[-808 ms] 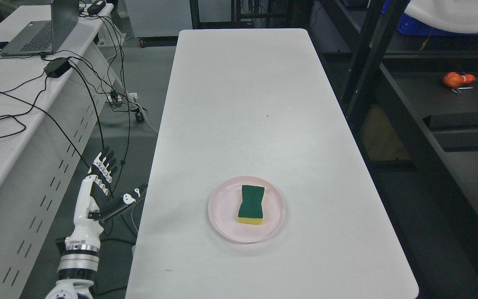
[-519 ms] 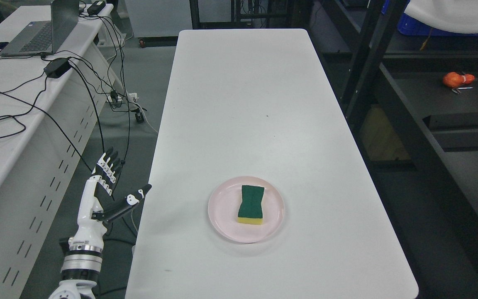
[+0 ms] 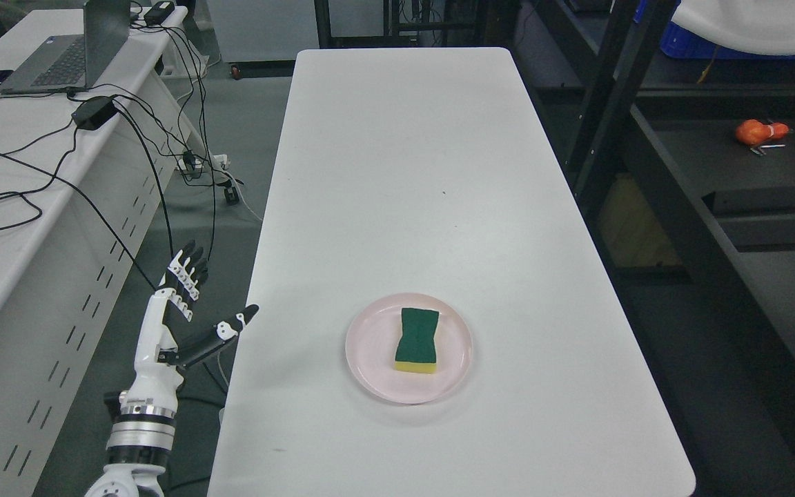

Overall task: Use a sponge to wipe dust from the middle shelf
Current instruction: 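Raise the left hand and reach toward the sponge on the pink plate, then lower the left hand onto the green-and-yellow sponge and grasp it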

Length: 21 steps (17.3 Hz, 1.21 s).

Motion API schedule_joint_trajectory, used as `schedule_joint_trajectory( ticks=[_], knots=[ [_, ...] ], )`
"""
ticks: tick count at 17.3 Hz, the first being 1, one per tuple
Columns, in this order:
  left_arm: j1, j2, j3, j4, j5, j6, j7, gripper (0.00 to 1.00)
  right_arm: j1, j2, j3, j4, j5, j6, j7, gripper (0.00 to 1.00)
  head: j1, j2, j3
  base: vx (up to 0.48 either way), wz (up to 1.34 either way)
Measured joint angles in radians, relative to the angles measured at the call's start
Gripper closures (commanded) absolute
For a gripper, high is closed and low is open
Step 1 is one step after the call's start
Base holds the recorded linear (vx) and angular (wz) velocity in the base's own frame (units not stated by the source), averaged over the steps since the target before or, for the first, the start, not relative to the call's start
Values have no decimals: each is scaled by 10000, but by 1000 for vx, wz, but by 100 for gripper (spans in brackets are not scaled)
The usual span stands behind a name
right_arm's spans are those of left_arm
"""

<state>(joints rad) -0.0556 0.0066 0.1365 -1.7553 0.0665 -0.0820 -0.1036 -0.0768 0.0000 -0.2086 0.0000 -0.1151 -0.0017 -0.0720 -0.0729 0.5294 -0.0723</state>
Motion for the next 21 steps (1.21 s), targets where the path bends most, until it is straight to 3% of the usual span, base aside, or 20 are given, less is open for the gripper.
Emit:
schedule_joint_trajectory(
  ticks=[6, 11, 16, 21],
  knots=[
    [-1158, 992, -17, 1110, -2995, -3506, -1279, 2, 0, 0, 0, 0, 0, 0, -7, 0, 0, 0, 0, 0, 0],
    [-2945, 2012, -172, 2583, -6153, -5247, -1448, 2, 0, 0, 0, 0, 0, 0, -7, 0, 0, 0, 0, 0, 0],
    [-4779, 2801, -1321, 3845, -8905, -6172, -1469, 2, -1, 0, 0, 0, 0, 0, -7, 0, 0, 0, 0, 0, 0],
    [-5731, 3089, -2868, 4262, -9929, -6898, -1635, 3, -1, 0, 0, 0, 0, 0, -7, 0, 0, 0, 0, 0, 0]
  ],
)
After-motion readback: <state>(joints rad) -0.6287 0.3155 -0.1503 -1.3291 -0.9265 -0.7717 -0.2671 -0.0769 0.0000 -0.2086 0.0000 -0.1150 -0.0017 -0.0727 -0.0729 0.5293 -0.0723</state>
